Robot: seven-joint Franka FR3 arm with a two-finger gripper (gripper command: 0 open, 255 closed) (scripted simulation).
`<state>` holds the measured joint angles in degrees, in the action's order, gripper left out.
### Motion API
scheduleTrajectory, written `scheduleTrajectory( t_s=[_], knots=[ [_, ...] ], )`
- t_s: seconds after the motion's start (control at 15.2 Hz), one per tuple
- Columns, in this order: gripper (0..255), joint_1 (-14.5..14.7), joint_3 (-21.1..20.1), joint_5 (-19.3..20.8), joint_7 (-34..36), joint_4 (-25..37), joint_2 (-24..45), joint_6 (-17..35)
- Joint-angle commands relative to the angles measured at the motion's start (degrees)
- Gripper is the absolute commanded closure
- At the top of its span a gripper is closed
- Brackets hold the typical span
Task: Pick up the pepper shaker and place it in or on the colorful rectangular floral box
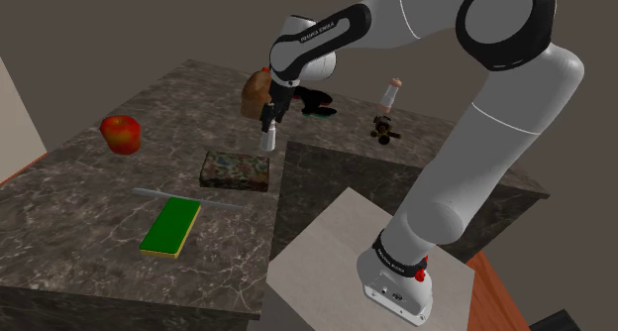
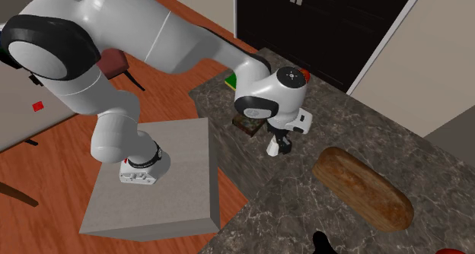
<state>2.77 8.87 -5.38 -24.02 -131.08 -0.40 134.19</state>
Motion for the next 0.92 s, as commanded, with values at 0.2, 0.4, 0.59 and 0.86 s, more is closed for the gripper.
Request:
scheduleTrajectory(
  t_s=[0.2, 0.4, 0.59, 0.86],
  knots=[
    [0, 0.0, 0.0, -0.5, -0.4, -0.5, 1.4, 1.9],
    [0, 0.0, 0.0, -0.5, -0.4, -0.5, 1.4, 1.9],
    [255, 0.0, 0.0, -0.5, -0.4, -0.5, 1.4, 1.9],
    [255, 0.0, 0.0, -0.5, -0.4, -0.5, 1.4, 1.9]
  ],
)
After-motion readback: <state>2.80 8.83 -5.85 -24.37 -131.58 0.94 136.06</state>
